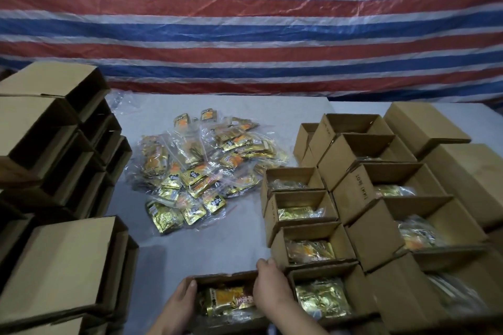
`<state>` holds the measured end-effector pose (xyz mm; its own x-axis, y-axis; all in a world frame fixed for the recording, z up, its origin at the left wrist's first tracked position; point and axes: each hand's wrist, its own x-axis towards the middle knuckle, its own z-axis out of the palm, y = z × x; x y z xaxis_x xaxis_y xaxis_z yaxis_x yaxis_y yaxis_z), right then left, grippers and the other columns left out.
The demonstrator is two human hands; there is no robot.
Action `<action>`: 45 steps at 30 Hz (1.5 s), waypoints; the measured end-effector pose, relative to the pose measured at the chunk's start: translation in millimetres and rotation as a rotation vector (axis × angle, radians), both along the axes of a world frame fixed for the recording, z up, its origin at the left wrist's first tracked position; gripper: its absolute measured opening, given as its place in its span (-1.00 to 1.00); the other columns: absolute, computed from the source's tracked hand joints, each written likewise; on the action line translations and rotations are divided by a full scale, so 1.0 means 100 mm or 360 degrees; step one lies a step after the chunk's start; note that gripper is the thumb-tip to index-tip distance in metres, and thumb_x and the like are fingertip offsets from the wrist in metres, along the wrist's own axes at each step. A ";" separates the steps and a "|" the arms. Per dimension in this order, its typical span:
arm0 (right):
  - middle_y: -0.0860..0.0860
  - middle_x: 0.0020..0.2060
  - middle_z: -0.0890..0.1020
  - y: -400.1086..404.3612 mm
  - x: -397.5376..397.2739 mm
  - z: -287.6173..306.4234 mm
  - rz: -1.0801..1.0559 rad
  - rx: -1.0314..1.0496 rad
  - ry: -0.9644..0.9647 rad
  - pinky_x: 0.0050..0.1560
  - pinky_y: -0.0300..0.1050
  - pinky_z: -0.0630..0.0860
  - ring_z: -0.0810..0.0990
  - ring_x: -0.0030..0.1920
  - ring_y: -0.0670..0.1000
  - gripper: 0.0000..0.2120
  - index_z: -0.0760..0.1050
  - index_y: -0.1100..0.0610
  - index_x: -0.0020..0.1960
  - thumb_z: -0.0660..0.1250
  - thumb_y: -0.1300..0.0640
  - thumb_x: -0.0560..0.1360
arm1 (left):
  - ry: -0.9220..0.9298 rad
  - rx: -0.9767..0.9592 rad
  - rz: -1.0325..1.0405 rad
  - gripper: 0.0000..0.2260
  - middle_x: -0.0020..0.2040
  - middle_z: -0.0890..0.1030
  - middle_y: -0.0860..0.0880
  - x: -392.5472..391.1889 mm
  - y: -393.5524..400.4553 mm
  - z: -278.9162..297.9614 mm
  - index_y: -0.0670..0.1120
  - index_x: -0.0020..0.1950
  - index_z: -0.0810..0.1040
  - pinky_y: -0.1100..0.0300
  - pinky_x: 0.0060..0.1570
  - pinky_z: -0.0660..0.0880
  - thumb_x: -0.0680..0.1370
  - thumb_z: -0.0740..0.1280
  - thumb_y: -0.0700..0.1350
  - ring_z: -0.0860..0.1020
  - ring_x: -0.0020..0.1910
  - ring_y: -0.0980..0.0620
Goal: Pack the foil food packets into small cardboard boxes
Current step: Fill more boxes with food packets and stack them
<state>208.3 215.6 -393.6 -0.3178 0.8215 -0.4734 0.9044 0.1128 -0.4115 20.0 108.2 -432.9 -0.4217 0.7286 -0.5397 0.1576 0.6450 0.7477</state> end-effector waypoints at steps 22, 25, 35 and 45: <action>0.04 0.18 0.41 -0.92 0.60 -0.06 -0.0219 0.0001 0.0237 0.14 -0.08 0.49 0.54 0.07 0.05 -0.80 0.45 0.15 0.17 0.13 0.14 0.62 | -0.0025 -0.0143 -0.0010 -0.63 0.45 0.41 -0.10 0.59 -0.60 -0.03 -0.07 0.48 0.35 0.14 0.39 0.23 0.67 0.12 -0.06 0.37 0.42 -0.08; -0.02 0.12 0.43 -0.99 0.79 -0.06 -0.0210 -0.0001 0.0261 0.04 -0.09 0.52 0.54 -0.01 -0.01 -0.85 0.45 0.11 0.10 0.14 0.11 0.61 | -0.0039 -0.0132 0.0003 -0.76 0.37 0.47 -0.11 0.84 -0.71 0.01 0.02 0.29 0.47 0.18 0.21 0.30 0.67 0.11 -0.09 0.44 0.27 -0.03; -0.04 0.27 0.45 -1.14 1.29 -0.05 0.0154 0.0015 0.0387 0.23 -0.08 0.46 0.53 0.16 0.01 -0.70 0.45 0.12 0.32 0.13 0.07 0.65 | 0.0062 -0.0138 0.0104 -0.79 0.31 0.53 -0.15 1.18 -0.96 0.00 -0.03 0.19 0.50 0.14 0.17 0.32 0.66 0.11 -0.11 0.47 0.18 -0.05; 0.04 0.25 0.43 -1.16 1.37 -0.14 0.0483 0.0043 0.0321 0.27 0.00 0.43 0.49 0.20 0.10 -0.68 0.42 0.12 0.35 0.09 0.21 0.63 | 0.0099 -0.0207 0.0230 -0.75 0.30 0.55 -0.17 1.38 -1.24 0.03 -0.06 0.20 0.54 0.11 0.20 0.36 0.65 0.12 -0.07 0.49 0.19 -0.07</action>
